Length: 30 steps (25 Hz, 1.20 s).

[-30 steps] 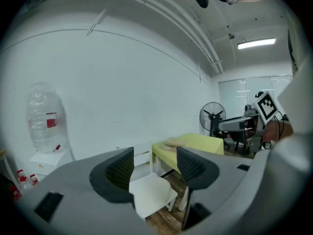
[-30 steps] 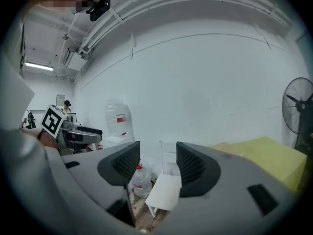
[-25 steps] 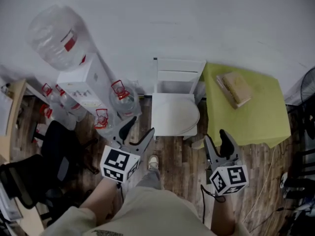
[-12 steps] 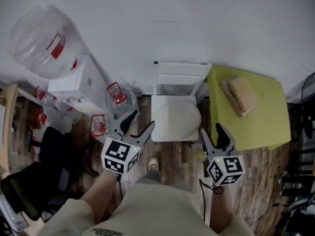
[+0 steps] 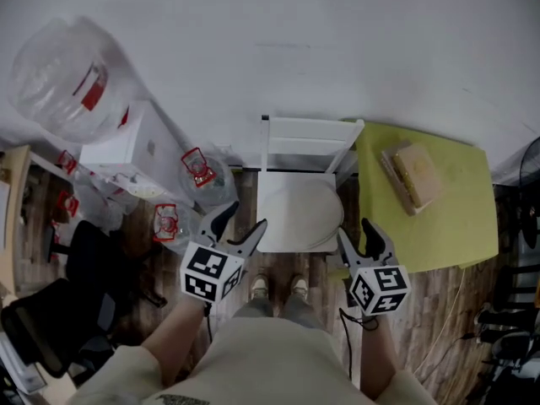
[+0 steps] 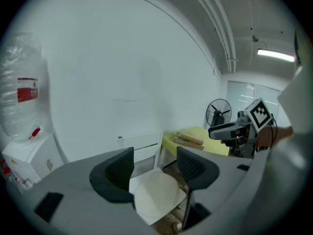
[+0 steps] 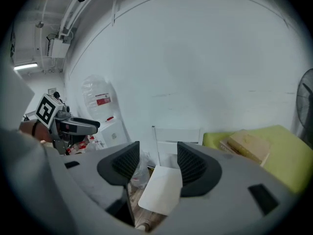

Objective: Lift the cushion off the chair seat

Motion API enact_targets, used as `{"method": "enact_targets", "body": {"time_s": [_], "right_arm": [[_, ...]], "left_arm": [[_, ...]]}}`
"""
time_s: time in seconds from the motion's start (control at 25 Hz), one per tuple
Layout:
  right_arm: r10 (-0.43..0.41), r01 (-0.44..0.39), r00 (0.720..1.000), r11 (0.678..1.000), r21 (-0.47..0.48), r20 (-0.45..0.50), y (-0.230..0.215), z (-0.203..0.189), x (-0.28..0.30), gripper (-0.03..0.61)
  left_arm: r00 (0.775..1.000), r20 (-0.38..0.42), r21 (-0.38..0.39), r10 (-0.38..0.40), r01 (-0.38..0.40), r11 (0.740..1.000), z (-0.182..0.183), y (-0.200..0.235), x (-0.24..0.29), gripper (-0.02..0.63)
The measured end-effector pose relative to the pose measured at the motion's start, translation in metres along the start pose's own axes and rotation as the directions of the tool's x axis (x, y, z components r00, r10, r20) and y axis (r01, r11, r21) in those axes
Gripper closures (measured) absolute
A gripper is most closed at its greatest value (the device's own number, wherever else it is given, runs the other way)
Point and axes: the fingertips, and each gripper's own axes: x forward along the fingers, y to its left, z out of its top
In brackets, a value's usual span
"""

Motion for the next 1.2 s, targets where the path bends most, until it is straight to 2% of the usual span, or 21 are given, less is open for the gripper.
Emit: {"method": "enact_targets", "body": {"time_s": [0.12, 0.28, 0.36, 0.8, 1.04, 1.2], "right_arm": [[0.008, -0.008, 1.000, 1.000, 0.018, -0.017, -0.016, -0.008, 0.014, 0.331], [0.027, -0.024, 0.999, 0.997, 0.068, -0.039, -0.039, -0.023, 0.039, 0.316], [0.034, -0.028, 0.998, 0.995, 0.094, -0.059, -0.050, -0.034, 0.052, 0.308], [0.049, -0.023, 0.978, 0.992, 0.127, -0.202, -0.098, -0.105, 0.140, 0.287], [0.037, 0.006, 0.957, 0.989, 0.148, -0.288, -0.125, -0.161, 0.190, 0.276], [0.016, 0.042, 0.944, 0.985, 0.168, -0.329, -0.139, -0.201, 0.215, 0.273]], "left_arm": [[0.999, -0.029, -0.033, 0.018, -0.019, 0.999, -0.010, 0.000, 0.015, 0.342], [0.996, -0.079, -0.167, 0.029, -0.042, 0.985, -0.033, 0.006, 0.040, 0.342], [0.993, -0.110, -0.201, 0.036, -0.057, 0.978, -0.046, 0.008, 0.054, 0.342], [0.964, -0.259, -0.221, 0.065, -0.124, 0.967, -0.110, 0.024, 0.138, 0.342], [0.929, -0.367, -0.236, 0.039, -0.134, 0.963, -0.168, 0.030, 0.181, 0.342], [0.913, -0.407, -0.237, 0.024, -0.131, 0.963, -0.208, 0.032, 0.202, 0.342]]}}
